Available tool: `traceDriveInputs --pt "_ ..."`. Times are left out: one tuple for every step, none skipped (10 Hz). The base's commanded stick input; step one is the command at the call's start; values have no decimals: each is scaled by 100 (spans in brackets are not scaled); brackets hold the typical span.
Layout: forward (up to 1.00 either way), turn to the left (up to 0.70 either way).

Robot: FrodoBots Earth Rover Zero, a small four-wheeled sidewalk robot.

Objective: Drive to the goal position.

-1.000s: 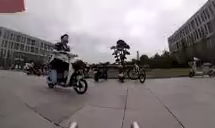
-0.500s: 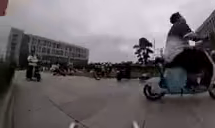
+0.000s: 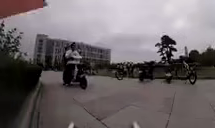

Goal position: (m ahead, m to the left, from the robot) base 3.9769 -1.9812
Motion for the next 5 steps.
traceDriveInputs --pt "45 0" --pt "45 0" --pt "45 0" --pt "45 0" --pt "45 0"
